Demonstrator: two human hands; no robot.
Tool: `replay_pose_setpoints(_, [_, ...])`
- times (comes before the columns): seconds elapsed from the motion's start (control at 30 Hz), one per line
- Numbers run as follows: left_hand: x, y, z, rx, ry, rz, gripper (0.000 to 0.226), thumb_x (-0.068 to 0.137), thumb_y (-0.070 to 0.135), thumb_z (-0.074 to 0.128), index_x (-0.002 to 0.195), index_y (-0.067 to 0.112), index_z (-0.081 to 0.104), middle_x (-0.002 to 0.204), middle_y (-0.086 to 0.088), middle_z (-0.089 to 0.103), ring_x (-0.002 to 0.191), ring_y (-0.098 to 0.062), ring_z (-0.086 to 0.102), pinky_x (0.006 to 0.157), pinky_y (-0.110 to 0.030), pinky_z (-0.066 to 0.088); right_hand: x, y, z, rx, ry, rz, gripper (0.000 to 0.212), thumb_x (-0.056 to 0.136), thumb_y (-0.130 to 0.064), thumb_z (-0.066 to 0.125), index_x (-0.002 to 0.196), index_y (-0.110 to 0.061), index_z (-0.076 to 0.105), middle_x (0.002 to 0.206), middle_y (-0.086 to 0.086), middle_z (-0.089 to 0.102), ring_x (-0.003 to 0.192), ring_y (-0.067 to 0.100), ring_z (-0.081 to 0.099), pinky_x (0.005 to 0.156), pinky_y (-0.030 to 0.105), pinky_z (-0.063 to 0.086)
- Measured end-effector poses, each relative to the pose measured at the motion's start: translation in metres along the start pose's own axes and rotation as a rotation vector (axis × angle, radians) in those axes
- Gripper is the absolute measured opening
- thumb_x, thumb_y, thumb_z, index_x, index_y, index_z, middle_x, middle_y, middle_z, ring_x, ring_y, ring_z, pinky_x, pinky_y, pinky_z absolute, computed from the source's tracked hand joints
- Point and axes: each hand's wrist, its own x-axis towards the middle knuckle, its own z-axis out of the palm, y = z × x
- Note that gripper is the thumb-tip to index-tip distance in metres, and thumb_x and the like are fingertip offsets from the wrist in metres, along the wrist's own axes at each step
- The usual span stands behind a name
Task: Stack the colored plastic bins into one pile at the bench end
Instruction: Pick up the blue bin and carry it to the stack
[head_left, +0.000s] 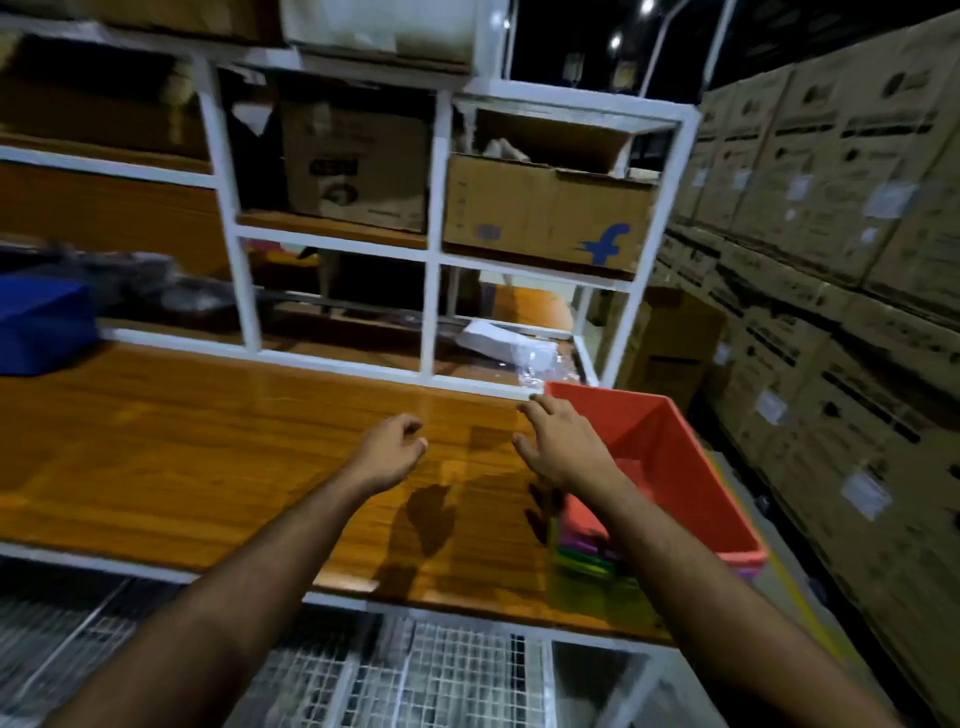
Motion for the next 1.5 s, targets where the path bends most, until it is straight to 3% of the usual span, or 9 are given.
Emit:
replay_pose_setpoints(0.27, [-0.063,-0.173,-0.183,0.510,0.096,-0.029,0.056,0.097,0.040,0.046,0.149,0.023,0.031,0.152,-0.005,0.039,0.141,-0.025,0.033,0.112,-0.046,0.031,0.057,-0.222,0.068,-0.038,-0.095,-0.042,0.063,0.094,-0.052,0.042,0.147,-0.018,0.034,0.159,0.008,0.029,0.148,0.028,0.021,0.118,0.052,0.022])
replay_pose_setpoints(0.4, [-0.102,-0.249,-0.287,0.566,0.122,-0.087,0.061,0.099,0.040,0.041,0.153,0.021,0.021,0.160,-0.004,0.026,0.148,-0.022,0.020,0.118,-0.047,0.024,0.092,-0.347,0.099,0.026,-0.166,-0.123,0.072,0.094,-0.056,0.037,0.154,-0.019,0.021,0.164,0.006,0.017,0.152,0.025,0.010,0.121,0.054,0.013])
replay_pose_setpoints(0.57, [-0.131,-0.328,-0.384,0.626,0.234,-0.145,0.062,0.099,0.042,0.041,0.154,0.022,0.020,0.160,-0.001,0.025,0.149,-0.019,0.019,0.117,-0.044,0.022,0.148,-0.485,0.119,0.049,-0.170,-0.254,0.077,0.094,-0.059,0.038,0.156,-0.022,0.011,0.165,0.005,0.013,0.152,0.024,0.009,0.121,0.055,0.012])
replay_pose_setpoints(0.9, [-0.124,-0.505,-0.544,0.736,0.294,-0.389,0.068,0.099,0.048,0.033,0.156,0.017,0.011,0.164,-0.004,0.014,0.150,-0.022,0.011,0.118,-0.043,0.017,0.287,-0.731,0.202,0.066,-0.200,-0.507,0.080,0.092,-0.061,0.041,0.156,-0.025,0.009,0.165,0.002,0.011,0.152,0.022,0.009,0.120,0.053,0.013])
replay_pose_setpoints(1.07, [-0.079,-0.575,-0.621,0.741,0.316,-0.446,0.069,0.099,0.049,0.037,0.156,0.018,0.013,0.164,-0.004,0.013,0.151,-0.022,0.010,0.117,-0.045,0.018,0.371,-0.825,0.232,0.146,-0.161,-0.545,0.077,0.092,-0.056,0.045,0.154,-0.020,0.016,0.161,0.005,0.024,0.149,0.024,0.020,0.119,0.054,0.022])
replay_pose_setpoints(1.2, [-0.041,-0.622,-0.656,0.716,0.309,-0.460,0.069,0.097,0.051,0.039,0.155,0.020,0.015,0.163,-0.003,0.017,0.150,-0.022,0.013,0.117,-0.045,0.022,0.432,-0.872,0.237,0.176,-0.202,-0.494,0.070,0.094,-0.043,0.049,0.152,-0.017,0.020,0.149,0.011,0.033,0.134,0.030,0.039,0.108,0.050,0.039])
replay_pose_setpoints(1.33, [0.001,-0.660,-0.682,0.698,0.262,-0.451,0.070,0.097,0.050,0.039,0.155,0.020,0.014,0.163,-0.004,0.017,0.149,-0.023,0.014,0.118,-0.044,0.020,0.480,-0.901,0.248,0.296,-0.263,-0.336,0.056,0.097,-0.031,0.049,0.146,-0.019,0.026,0.131,0.013,0.051,0.110,0.034,0.057,0.087,0.047,0.051])
replay_pose_setpoints(1.5, [0.069,-0.700,-0.717,0.714,0.209,-0.334,0.068,0.096,0.049,0.039,0.154,0.021,0.018,0.163,-0.002,0.018,0.149,-0.021,0.015,0.116,-0.044,0.020,0.513,-0.931,0.280,0.431,-0.257,-0.176,0.067,0.095,-0.024,0.052,0.152,-0.025,0.018,0.125,0.016,0.057,0.107,0.035,0.060,0.087,0.048,0.053])
